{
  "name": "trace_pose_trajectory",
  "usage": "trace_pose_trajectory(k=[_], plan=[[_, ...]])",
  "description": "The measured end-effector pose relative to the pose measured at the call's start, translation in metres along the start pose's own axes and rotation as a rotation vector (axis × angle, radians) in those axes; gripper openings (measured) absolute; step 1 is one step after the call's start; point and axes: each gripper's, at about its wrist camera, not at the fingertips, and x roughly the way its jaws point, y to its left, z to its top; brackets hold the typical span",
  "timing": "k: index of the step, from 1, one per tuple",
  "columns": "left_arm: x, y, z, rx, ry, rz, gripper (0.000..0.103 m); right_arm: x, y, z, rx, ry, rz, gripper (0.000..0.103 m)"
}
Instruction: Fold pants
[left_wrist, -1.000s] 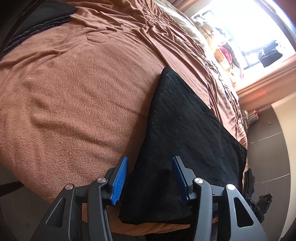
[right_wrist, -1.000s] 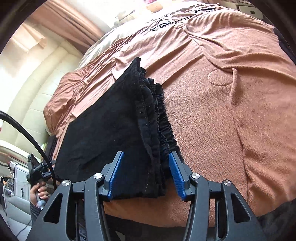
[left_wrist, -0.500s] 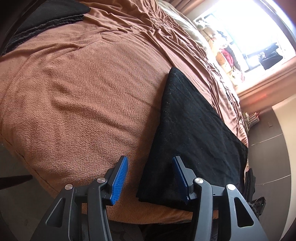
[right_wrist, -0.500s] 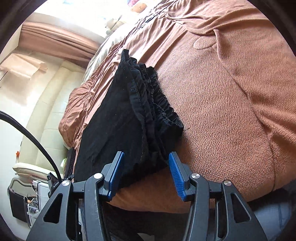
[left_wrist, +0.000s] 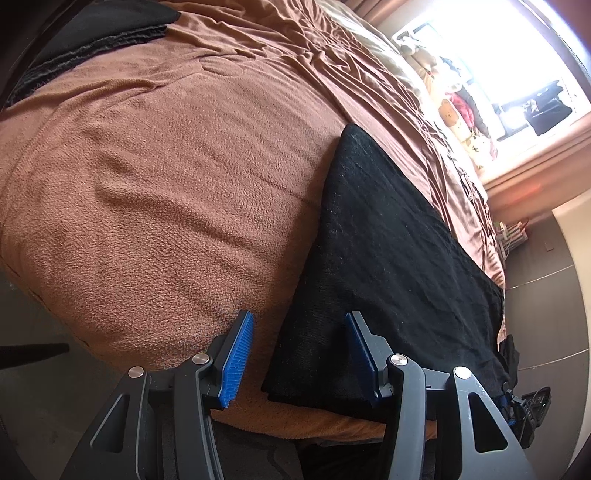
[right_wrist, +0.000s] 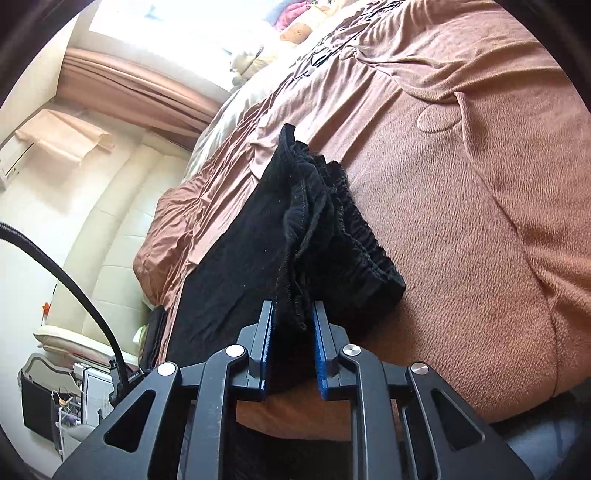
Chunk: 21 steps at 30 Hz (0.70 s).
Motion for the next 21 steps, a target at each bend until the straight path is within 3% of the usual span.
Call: trace_pose_trajectory(k=[8, 16, 19, 21], plan=[[0.002, -0.001, -0.001, -0.019, -0.011, 0.002, 0.058, -0.01, 0.009, 0.023, -0.024, -0.012, -0.002, 0.01], [0.002, 0.006, -0.009, -0.048, -0.022, -0.035, 0.058, 0.003, -0.033, -0.001, 0.074, 0.056, 0.007, 0.01], [0.002, 0.004, -0.009, -0.041, -0.025, -0.029, 0.058, 0.005, -0.038, -0.001, 0.107, 0.063, 0.053, 0.014], [0.002, 0.003, -0.009, -0.038, -0.026, -0.026, 0.058, 0.004, -0.036, 0.003, 0.102, 0.054, 0.073, 0.027]])
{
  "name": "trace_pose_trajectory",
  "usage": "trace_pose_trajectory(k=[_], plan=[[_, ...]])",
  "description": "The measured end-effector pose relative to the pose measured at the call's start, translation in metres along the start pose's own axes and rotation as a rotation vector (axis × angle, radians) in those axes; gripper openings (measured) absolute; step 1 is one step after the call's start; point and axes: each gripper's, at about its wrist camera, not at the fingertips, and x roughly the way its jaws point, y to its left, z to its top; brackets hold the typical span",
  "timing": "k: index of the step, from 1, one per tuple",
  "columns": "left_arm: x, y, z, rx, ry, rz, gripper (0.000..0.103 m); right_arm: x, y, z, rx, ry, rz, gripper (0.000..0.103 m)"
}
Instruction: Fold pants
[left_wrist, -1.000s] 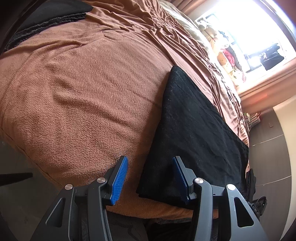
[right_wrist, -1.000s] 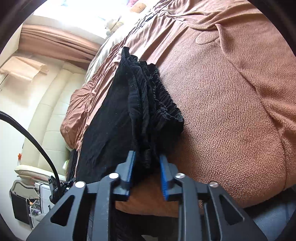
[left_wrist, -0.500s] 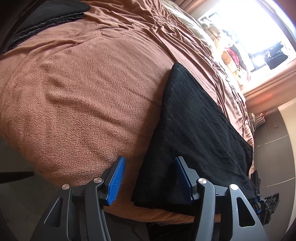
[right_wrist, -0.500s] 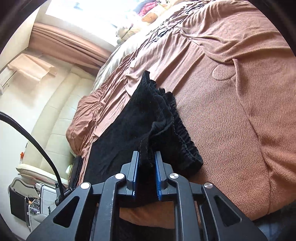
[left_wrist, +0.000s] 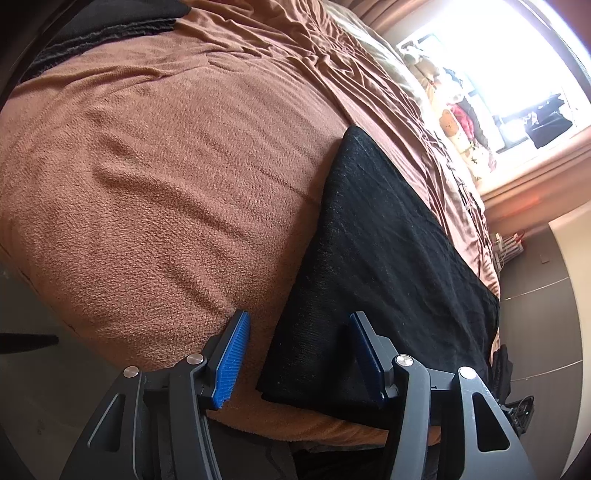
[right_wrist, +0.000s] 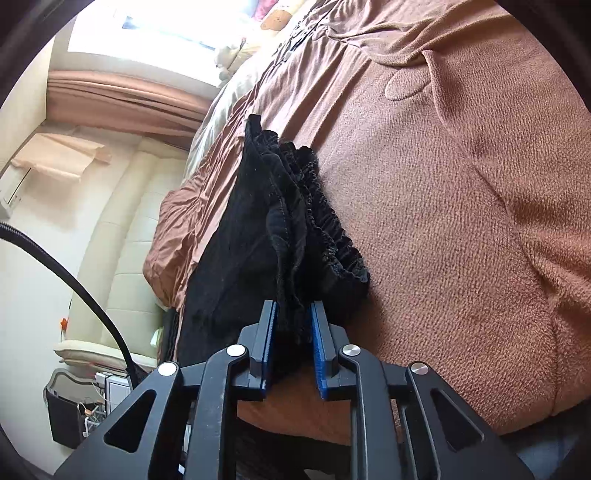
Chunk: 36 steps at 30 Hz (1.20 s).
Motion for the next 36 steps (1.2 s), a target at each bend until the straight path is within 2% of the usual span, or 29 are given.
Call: trace_pose_trajectory(k=[1, 2, 3, 8, 10, 11, 12, 15, 17, 19, 23, 26, 32, 36], plan=[[0.0, 0.0, 0.0, -0.002, 0.0, 0.0, 0.058, 0.0, 0.001, 0.002, 0.001, -0.002, 0.011, 0.036], [0.0, 0.0, -0.001, -0.004, 0.0, -0.002, 0.058, 0.001, 0.001, 0.005, 0.005, -0.004, 0.023, 0.053], [0.0, 0.0, 0.0, -0.005, 0.0, -0.002, 0.058, 0.002, 0.002, 0.007, 0.009, -0.008, 0.033, 0.056], [0.002, 0.0, 0.001, -0.007, -0.002, -0.014, 0.058, 0.021, 0.0, 0.023, 0.014, 0.014, 0.034, 0.056], [0.004, 0.001, 0.002, -0.022, -0.002, -0.029, 0.058, 0.031, 0.002, 0.029, 0.001, 0.038, 0.019, 0.052], [0.005, 0.002, 0.003, -0.026, -0.001, -0.033, 0.058, 0.035, 0.004, 0.032, -0.011, 0.051, 0.006, 0.043], [0.006, 0.001, 0.003, -0.027, -0.002, -0.035, 0.058, 0.039, 0.007, 0.036, -0.024, 0.066, -0.007, 0.041], [0.005, 0.0, 0.002, -0.022, -0.003, -0.038, 0.055, 0.049, 0.014, 0.049, -0.058, 0.112, -0.034, 0.039], [0.005, -0.001, 0.0, -0.021, 0.012, -0.05, 0.046, 0.055, 0.019, 0.057, -0.084, 0.135, -0.05, 0.038], [0.005, -0.001, -0.002, -0.023, 0.018, -0.058, 0.042, 0.061, 0.022, 0.065, -0.089, 0.158, -0.041, 0.038], [0.001, 0.0, -0.005, -0.009, 0.015, -0.05, 0.025, 0.071, 0.031, 0.079, -0.129, 0.174, -0.048, 0.038], [-0.003, -0.003, -0.004, 0.009, 0.012, -0.055, 0.018, 0.082, 0.036, 0.087, -0.147, 0.204, -0.058, 0.032], [-0.002, -0.005, -0.003, 0.009, 0.021, -0.045, 0.017, 0.103, 0.048, 0.106, -0.186, 0.24, -0.065, 0.031], [-0.001, -0.006, -0.003, 0.013, 0.017, -0.046, 0.016, 0.107, 0.055, 0.116, -0.215, 0.221, -0.092, 0.01]])
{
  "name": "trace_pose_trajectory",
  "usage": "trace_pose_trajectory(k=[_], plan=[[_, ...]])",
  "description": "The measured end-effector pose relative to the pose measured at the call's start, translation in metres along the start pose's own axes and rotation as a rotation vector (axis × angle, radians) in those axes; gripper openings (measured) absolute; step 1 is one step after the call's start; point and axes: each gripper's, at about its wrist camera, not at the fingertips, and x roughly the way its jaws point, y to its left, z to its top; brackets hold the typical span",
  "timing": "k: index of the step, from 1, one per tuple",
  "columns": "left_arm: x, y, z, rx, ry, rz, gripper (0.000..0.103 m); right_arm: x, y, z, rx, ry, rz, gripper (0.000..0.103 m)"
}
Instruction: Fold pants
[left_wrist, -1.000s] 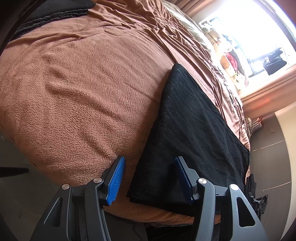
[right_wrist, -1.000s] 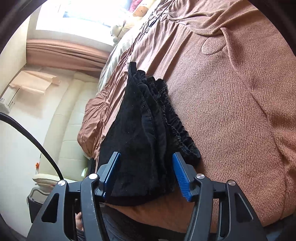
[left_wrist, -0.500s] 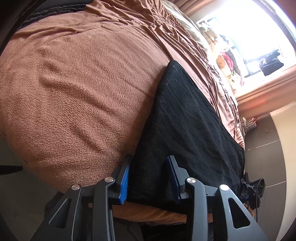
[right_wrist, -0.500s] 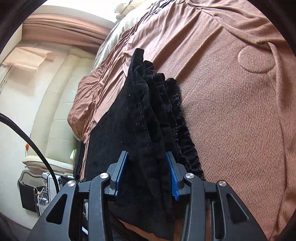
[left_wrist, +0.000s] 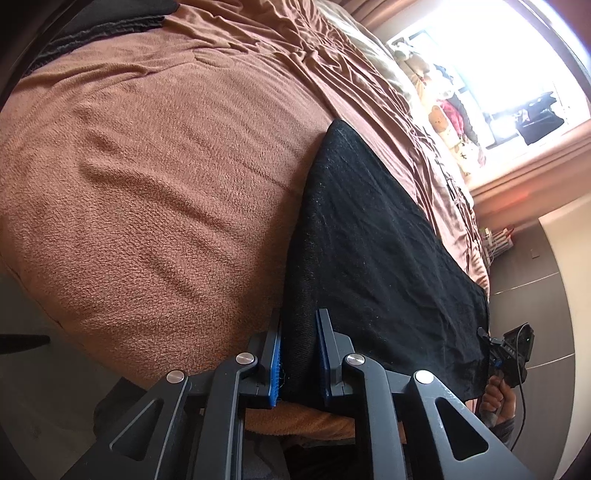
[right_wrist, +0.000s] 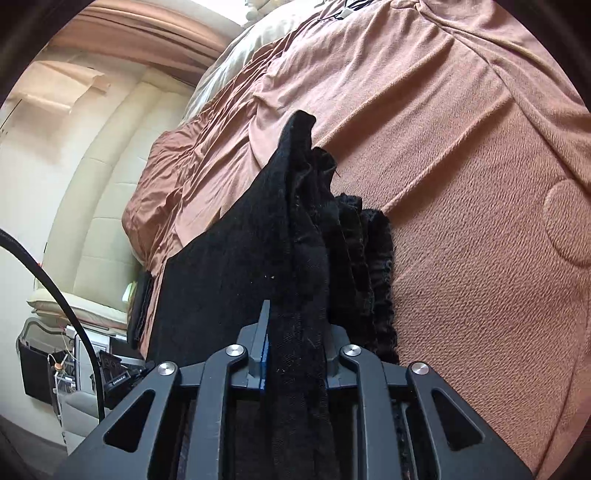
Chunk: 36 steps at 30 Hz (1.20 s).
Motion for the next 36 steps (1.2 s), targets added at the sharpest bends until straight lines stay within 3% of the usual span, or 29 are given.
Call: trace_pose_trajectory(k=[8, 10, 14, 15, 17, 19, 20, 21, 27, 36], plan=[[-0.003, -0.004, -0.003, 0.009, 0.004, -0.021, 0.013, -0.028, 0.047, -0.002, -0.181, -0.106, -0.057, 0.006], [-0.001, -0.003, -0.004, 0.004, 0.006, -0.019, 0.017, -0.022, 0.039, -0.003, -0.181, -0.092, -0.098, 0.006], [0.002, 0.006, -0.001, -0.06, 0.013, -0.032, 0.041, 0.011, 0.015, -0.006, -0.1, 0.015, -0.153, 0.008], [0.002, 0.008, -0.002, -0.07, 0.016, -0.044, 0.047, 0.01, 0.013, -0.009, -0.085, 0.007, -0.128, 0.009], [0.004, 0.011, -0.006, -0.081, 0.014, -0.076, 0.047, 0.007, 0.017, -0.014, -0.08, 0.011, -0.123, 0.015], [0.002, 0.012, -0.008, -0.082, 0.001, -0.094, 0.049, 0.002, 0.025, -0.02, -0.113, 0.01, -0.201, 0.024], [0.001, 0.014, -0.009, -0.085, -0.005, -0.112, 0.052, 0.0, 0.029, -0.024, -0.129, 0.006, -0.242, 0.034], [0.001, 0.014, -0.01, -0.087, -0.01, -0.123, 0.053, -0.003, 0.032, -0.027, -0.133, -0.002, -0.265, 0.036], [0.003, 0.013, -0.012, -0.071, -0.021, -0.154, 0.053, -0.036, 0.06, -0.05, -0.15, -0.105, -0.356, 0.036], [0.0, -0.001, -0.01, 0.014, -0.031, -0.174, 0.053, -0.062, 0.122, -0.115, -0.248, -0.217, -0.368, 0.036]])
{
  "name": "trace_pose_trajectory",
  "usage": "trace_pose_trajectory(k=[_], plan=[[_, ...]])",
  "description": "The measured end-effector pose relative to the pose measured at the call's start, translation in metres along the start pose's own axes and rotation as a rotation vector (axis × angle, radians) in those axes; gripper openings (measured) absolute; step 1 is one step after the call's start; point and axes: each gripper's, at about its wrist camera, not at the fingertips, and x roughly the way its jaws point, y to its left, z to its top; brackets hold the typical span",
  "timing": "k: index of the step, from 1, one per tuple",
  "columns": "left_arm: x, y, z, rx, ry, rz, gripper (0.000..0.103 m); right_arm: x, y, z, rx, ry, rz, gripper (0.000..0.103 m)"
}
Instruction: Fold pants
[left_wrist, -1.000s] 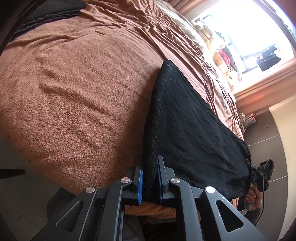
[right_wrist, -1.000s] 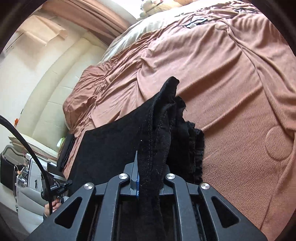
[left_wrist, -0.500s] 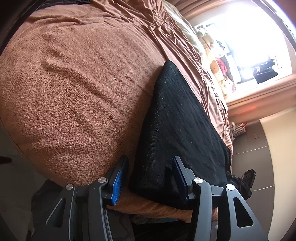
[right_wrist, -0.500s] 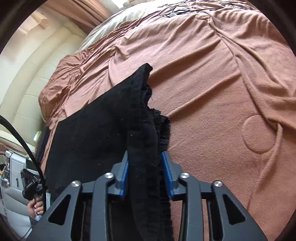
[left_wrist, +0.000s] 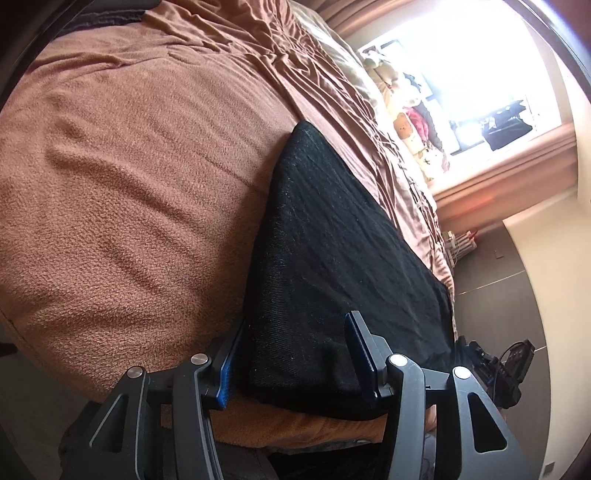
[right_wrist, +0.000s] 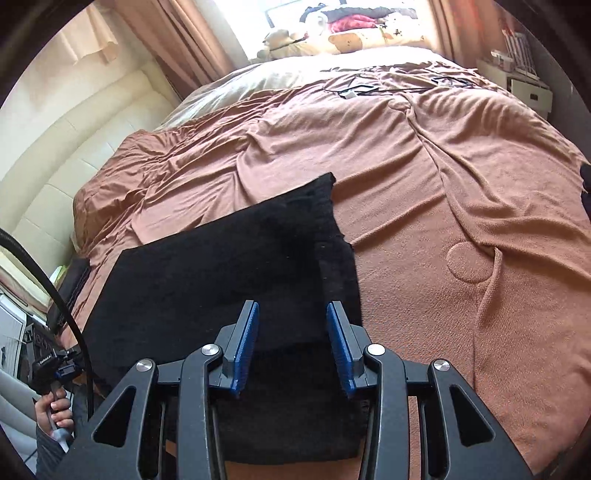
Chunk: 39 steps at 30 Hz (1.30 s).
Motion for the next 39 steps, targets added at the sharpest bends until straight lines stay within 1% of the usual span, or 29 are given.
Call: trace_pose_trajectory(k=[2, 4, 6, 9, 11, 12, 17, 19, 24, 28, 30, 33, 35, 39], plan=[[-0.003, -0.003, 0.004, 0.014, -0.009, 0.004, 0.053, -0.012, 0.008, -0.008, -0.019, -0.013, -0.008, 0.036], [-0.002, -0.004, 0.006, 0.016, -0.007, 0.015, 0.053, -0.013, 0.022, -0.012, -0.021, -0.017, 0.0, 0.036], [0.002, -0.001, 0.007, -0.004, 0.003, 0.02, 0.053, -0.009, 0.036, -0.017, -0.03, 0.0, 0.013, 0.036], [0.006, 0.01, 0.005, -0.055, 0.009, -0.004, 0.053, 0.007, 0.059, -0.02, -0.05, 0.038, 0.05, 0.036], [0.009, 0.017, 0.006, -0.094, 0.031, -0.039, 0.053, 0.021, 0.073, -0.02, -0.072, 0.059, 0.053, 0.036], [0.009, 0.018, 0.005, -0.102, 0.029, -0.045, 0.052, 0.027, 0.081, -0.021, -0.083, 0.071, 0.057, 0.036], [0.006, 0.013, 0.001, -0.073, 0.027, -0.035, 0.052, 0.064, 0.113, -0.021, -0.111, 0.125, 0.069, 0.036], [0.006, 0.015, 0.001, -0.087, 0.027, -0.036, 0.05, 0.075, 0.122, -0.022, -0.116, 0.141, 0.065, 0.036], [0.004, 0.018, -0.001, -0.093, 0.033, -0.035, 0.044, 0.097, 0.139, -0.013, -0.141, 0.143, 0.041, 0.035], [0.005, 0.018, 0.0, -0.092, 0.034, -0.018, 0.039, 0.109, 0.152, -0.012, -0.156, 0.151, 0.02, 0.028], [0.005, 0.018, 0.0, -0.099, 0.036, -0.019, 0.036, 0.115, 0.156, -0.014, -0.156, 0.163, 0.007, 0.018], [0.005, 0.019, 0.001, -0.1, 0.039, -0.018, 0.033, 0.127, 0.158, -0.025, -0.153, 0.205, -0.009, 0.011], [0.005, 0.019, 0.001, -0.103, 0.041, -0.024, 0.033, 0.131, 0.162, -0.032, -0.167, 0.225, -0.014, 0.01], [0.005, 0.021, 0.001, -0.112, 0.043, -0.03, 0.033, 0.126, 0.168, -0.052, -0.196, 0.237, -0.009, 0.01]])
